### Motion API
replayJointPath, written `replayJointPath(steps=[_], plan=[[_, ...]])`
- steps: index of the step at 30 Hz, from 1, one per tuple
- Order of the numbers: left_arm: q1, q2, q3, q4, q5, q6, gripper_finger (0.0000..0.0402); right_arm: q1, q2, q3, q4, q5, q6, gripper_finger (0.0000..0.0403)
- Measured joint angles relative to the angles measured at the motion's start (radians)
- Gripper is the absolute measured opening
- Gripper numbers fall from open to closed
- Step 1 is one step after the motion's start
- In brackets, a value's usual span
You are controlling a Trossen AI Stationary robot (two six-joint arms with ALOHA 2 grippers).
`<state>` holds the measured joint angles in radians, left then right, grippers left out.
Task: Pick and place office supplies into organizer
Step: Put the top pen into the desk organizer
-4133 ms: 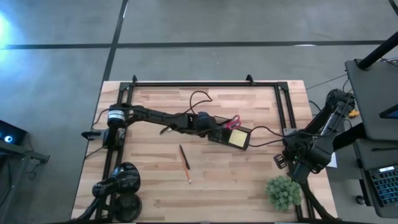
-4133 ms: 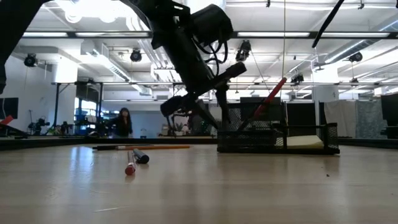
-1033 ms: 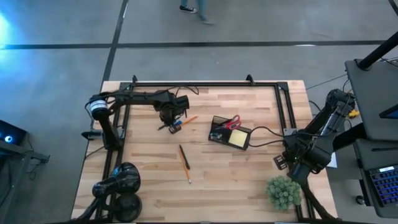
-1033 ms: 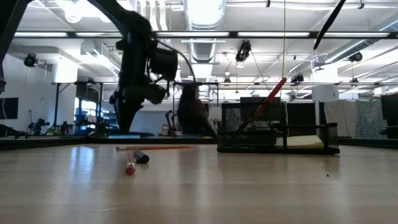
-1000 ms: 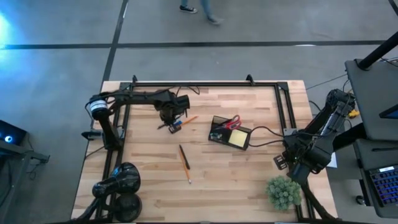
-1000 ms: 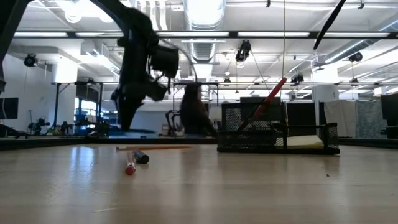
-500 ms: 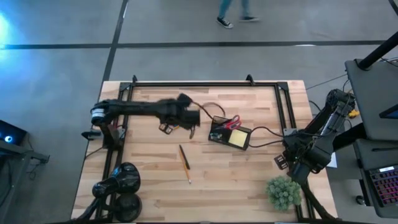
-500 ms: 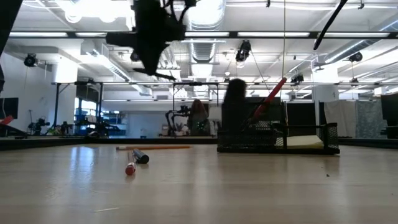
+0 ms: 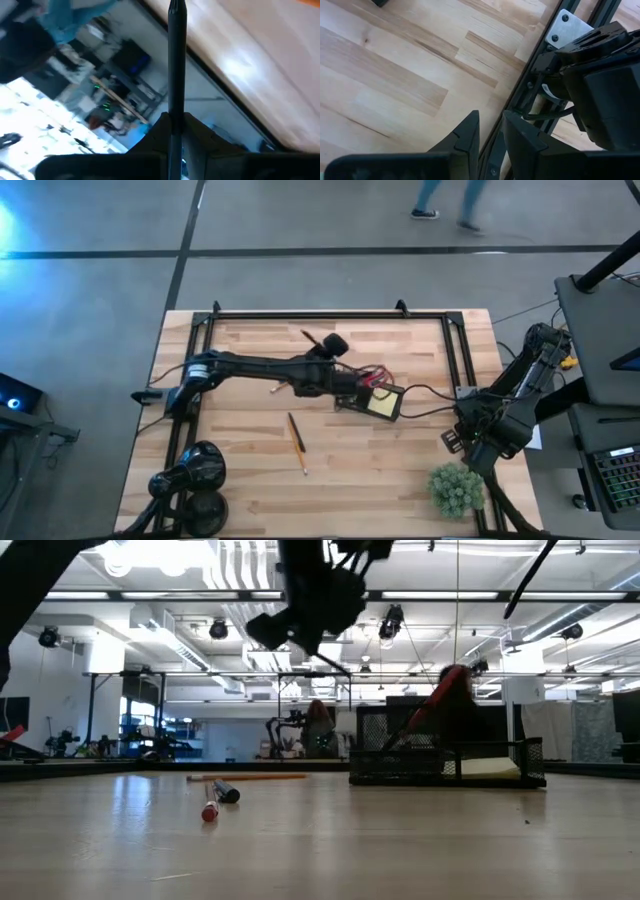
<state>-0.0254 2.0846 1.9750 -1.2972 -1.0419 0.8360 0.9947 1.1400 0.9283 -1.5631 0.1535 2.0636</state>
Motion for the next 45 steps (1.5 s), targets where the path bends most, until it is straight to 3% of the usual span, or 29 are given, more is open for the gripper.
replayJointPath(steps=[8,17,29,45], plan=[[-0.004,-0.002,0.022,0.256,0.003,0.284,0.0008,0.0,0.0,0.0,0.008,-0.004,0.001,0.0077],[-0.006,-0.002,-0.004,0.278,0.095,0.429,0.0012,0.0,0.0,0.0,0.01,-0.005,0.004,0.0077],[-0.015,-0.003,-0.109,0.454,0.132,0.538,0.0017,0.0,0.0,0.0,0.069,-0.081,0.004,0.0077],[-0.007,-0.003,-0.217,0.561,0.138,0.611,0.0019,0.0,0.002,0.0,0.142,-0.083,0.036,0.0077]])
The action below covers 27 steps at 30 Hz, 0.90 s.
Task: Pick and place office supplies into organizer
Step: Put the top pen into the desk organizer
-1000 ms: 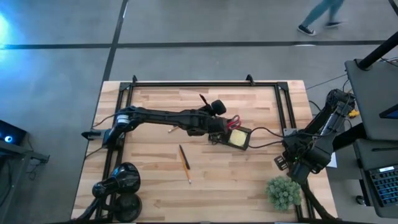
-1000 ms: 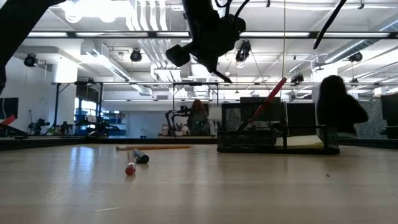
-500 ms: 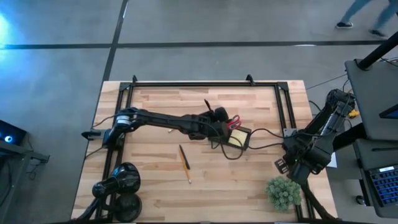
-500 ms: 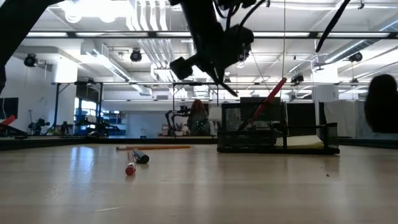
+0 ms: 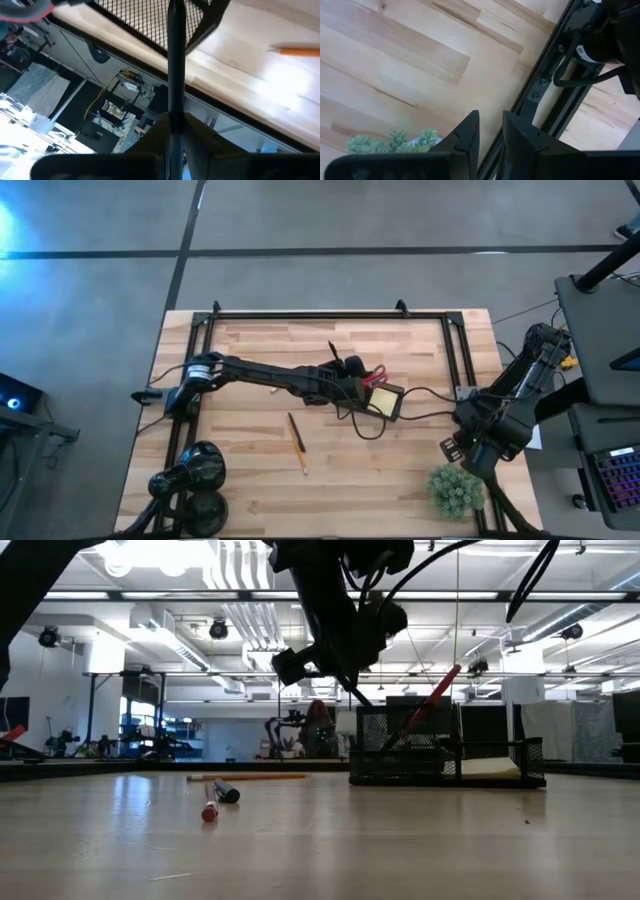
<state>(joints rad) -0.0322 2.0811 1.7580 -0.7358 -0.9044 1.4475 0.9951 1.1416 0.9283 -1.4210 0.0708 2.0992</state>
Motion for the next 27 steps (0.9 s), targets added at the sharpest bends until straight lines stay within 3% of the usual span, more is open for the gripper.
replayJointPath(steps=[23,27], plan=[[-0.014,0.059,-0.008,0.102,0.077,0.024,0.0021,0.0,0.0,0.0,-0.001,-0.004,0.004,0.0077],[-0.022,0.056,0.0,0.096,0.085,-0.002,0.004,0.0,0.0,0.0,-0.002,-0.005,-0.014,0.0077]])
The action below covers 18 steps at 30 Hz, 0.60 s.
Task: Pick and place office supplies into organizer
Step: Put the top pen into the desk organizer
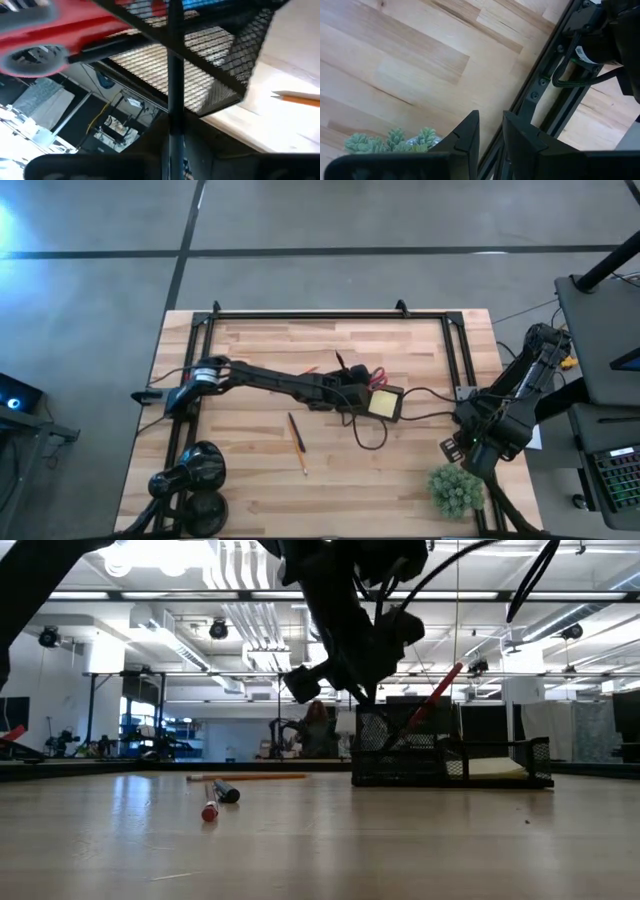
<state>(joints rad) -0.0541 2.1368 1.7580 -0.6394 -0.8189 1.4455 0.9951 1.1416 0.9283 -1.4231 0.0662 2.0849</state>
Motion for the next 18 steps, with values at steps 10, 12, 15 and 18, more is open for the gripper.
replayJointPath(steps=[10,12,15,18], plan=[[-0.019,-0.007,0.009,0.002,-0.001,-0.077,0.0153,0.0,0.0,0.0,0.0,0.0,-0.002,0.0077],[-0.02,-0.007,0.019,-0.002,-0.01,-0.109,0.0173,0.0,0.0,0.0,0.0,0.0,-0.008,0.0077],[-0.02,-0.021,0.045,-0.06,-0.06,-0.156,0.0195,0.0,0.0,0.0,-0.001,0.001,-0.018,0.0077],[-0.02,-0.06,0.052,-0.076,-0.077,-0.182,0.0206,0.0,0.0,0.0,-0.005,0.001,-0.02,0.0077]])
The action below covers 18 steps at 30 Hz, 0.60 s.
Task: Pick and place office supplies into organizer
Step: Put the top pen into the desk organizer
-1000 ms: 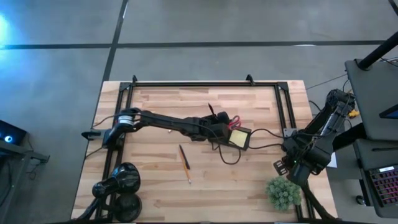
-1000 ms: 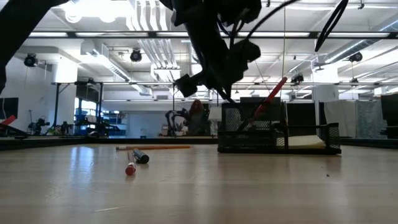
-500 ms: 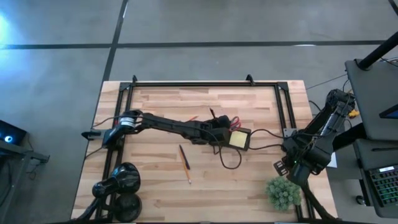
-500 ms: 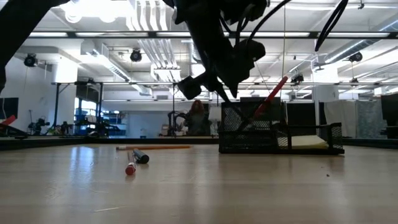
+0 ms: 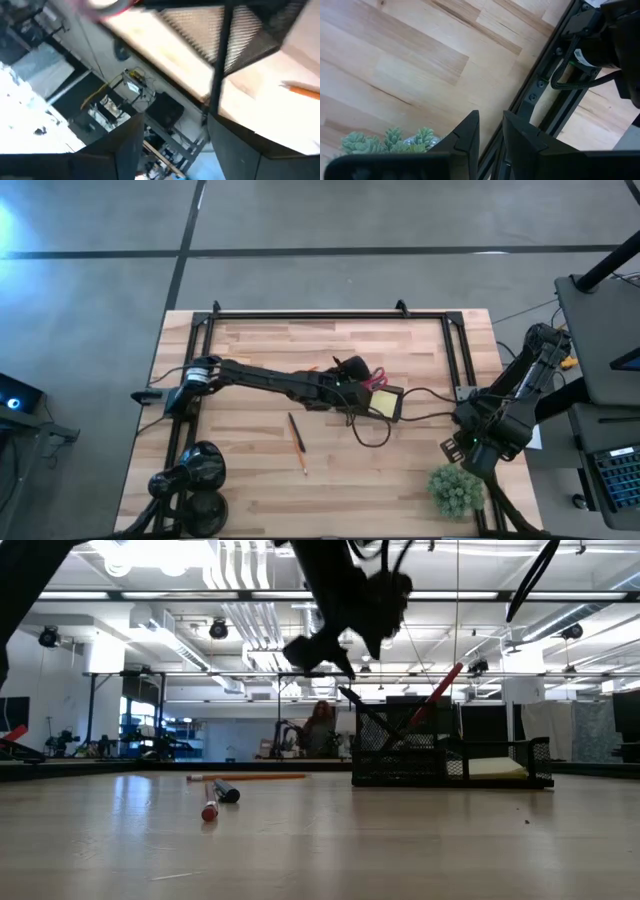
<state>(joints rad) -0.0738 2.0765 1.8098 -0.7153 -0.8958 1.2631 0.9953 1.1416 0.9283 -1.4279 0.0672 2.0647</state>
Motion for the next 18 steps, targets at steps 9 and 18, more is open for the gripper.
replayJointPath(steps=[9,18], plan=[[0.088,-0.2,0.011,-0.061,0.07,-0.729,0.0168,0.0,0.0,-0.001,-0.012,0.009,0.002,0.0077],[0.324,-0.378,-0.055,-0.125,0.467,-1.441,0.0019,-0.001,0.002,-0.006,-0.019,0.013,0.003,0.0077]])
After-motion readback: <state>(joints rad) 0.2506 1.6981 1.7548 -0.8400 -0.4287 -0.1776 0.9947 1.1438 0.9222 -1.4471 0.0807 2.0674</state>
